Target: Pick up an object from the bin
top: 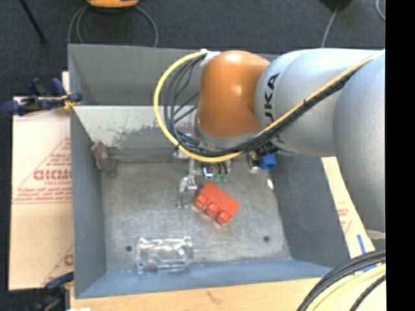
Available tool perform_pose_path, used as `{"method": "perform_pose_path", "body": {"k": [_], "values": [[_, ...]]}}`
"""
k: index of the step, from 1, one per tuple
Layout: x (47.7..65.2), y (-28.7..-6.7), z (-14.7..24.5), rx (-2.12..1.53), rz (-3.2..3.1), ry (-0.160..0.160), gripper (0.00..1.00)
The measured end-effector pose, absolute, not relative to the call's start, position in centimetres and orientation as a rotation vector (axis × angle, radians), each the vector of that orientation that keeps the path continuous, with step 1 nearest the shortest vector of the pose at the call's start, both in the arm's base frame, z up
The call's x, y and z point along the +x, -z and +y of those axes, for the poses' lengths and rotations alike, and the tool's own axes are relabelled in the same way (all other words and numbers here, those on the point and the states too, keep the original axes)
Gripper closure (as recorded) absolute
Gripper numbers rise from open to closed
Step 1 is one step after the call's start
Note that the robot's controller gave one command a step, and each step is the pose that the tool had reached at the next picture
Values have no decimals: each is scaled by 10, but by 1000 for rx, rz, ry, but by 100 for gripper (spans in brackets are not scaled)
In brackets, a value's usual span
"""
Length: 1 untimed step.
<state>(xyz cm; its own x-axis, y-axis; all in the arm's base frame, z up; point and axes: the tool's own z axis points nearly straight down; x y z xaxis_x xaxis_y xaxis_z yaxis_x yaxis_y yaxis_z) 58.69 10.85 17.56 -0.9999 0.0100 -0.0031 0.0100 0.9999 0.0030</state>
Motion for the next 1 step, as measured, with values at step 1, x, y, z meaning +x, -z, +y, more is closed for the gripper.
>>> {"method": "perform_pose_path", "body": {"k": [1], "values": [[567,-108,47,-394,3120,3,0]]}}
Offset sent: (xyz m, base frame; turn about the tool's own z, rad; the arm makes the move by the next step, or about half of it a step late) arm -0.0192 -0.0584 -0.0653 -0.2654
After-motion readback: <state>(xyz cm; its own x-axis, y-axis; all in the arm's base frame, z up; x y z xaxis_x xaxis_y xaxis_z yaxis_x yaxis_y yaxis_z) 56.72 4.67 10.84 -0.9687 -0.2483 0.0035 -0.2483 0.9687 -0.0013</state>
